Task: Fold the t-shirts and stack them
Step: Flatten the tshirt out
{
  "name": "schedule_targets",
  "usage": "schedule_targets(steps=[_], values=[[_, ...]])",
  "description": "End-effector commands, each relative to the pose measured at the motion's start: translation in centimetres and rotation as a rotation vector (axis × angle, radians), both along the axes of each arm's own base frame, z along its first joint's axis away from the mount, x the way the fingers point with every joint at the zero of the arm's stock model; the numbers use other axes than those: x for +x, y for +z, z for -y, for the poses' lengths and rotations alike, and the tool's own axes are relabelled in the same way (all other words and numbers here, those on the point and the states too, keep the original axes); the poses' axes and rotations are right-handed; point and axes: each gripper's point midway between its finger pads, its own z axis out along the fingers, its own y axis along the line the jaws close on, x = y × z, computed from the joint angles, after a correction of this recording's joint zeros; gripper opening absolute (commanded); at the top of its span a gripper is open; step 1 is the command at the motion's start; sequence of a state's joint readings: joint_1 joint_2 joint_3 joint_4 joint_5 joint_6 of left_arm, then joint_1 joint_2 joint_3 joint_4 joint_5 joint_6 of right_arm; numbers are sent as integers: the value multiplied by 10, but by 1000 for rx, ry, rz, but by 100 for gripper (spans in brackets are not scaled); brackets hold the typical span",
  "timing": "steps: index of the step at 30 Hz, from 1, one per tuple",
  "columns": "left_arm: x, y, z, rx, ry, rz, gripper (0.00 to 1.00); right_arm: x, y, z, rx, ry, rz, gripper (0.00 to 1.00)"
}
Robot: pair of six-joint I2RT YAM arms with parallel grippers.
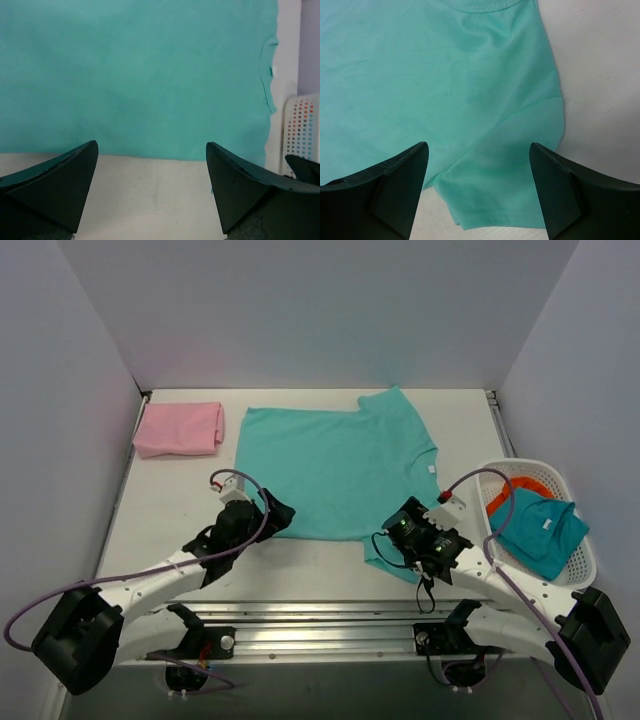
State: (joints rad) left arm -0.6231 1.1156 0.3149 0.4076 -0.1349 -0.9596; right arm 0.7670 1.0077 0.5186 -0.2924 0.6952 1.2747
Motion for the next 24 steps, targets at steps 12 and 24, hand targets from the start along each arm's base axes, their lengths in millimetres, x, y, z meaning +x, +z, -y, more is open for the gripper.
schedule_targets(steps=[12, 24], values=[[-53, -10, -117, 381, 497, -374, 99, -9, 37, 20, -109, -66, -39, 80], [-16, -85, -107, 285, 481, -482, 85, -4, 19, -7, -57, 47, -74, 77]])
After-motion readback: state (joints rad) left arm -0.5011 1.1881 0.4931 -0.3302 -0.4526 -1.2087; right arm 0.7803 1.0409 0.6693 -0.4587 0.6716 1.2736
